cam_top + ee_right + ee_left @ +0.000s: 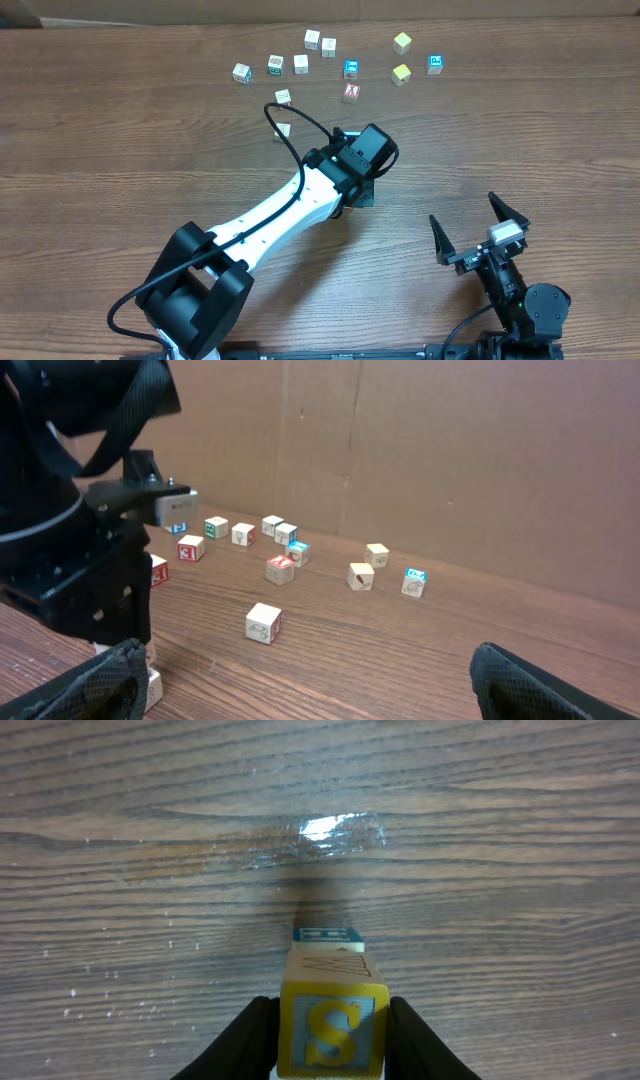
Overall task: Form a tower
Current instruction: 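Lift the yellow S block and carry it over the green H block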
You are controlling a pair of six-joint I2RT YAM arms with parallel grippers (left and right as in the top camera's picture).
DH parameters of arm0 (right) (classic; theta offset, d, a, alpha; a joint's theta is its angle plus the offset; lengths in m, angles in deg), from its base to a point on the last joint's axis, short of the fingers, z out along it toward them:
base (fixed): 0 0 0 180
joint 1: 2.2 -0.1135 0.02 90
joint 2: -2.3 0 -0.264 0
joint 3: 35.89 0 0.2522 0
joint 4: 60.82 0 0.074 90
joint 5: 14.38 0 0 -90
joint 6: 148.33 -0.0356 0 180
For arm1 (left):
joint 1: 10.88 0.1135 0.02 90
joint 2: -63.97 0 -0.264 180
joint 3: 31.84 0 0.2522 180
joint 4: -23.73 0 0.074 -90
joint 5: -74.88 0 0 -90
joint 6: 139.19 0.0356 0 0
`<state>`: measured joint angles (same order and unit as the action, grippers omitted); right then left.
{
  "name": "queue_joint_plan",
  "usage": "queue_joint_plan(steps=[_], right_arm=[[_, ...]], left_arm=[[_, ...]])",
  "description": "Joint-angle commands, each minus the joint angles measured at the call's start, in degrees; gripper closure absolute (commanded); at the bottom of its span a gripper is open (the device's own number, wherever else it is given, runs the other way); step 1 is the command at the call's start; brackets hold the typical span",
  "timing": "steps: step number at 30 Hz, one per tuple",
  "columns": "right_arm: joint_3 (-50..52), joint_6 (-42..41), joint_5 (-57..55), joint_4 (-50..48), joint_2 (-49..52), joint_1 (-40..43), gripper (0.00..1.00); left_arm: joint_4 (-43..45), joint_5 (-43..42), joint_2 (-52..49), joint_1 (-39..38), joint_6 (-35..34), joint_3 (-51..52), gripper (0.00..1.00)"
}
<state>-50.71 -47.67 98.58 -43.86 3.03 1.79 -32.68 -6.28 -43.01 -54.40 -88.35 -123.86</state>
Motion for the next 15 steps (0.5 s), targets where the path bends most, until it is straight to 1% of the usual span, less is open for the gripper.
queue_joint_plan(steps=[1, 15], right_arm=[[0.59, -0.31, -0.20, -0.07, -0.57, -0.17, 0.00], [0.59, -0.31, -0.20, -0.07, -0.57, -0.17, 0.00]], left_arm=[[1.75, 0.70, -0.76, -0.39, -1.42, 2.08, 0.70], [3.85, 0.55, -0.83, -0.39, -1.38, 3.17, 0.70]])
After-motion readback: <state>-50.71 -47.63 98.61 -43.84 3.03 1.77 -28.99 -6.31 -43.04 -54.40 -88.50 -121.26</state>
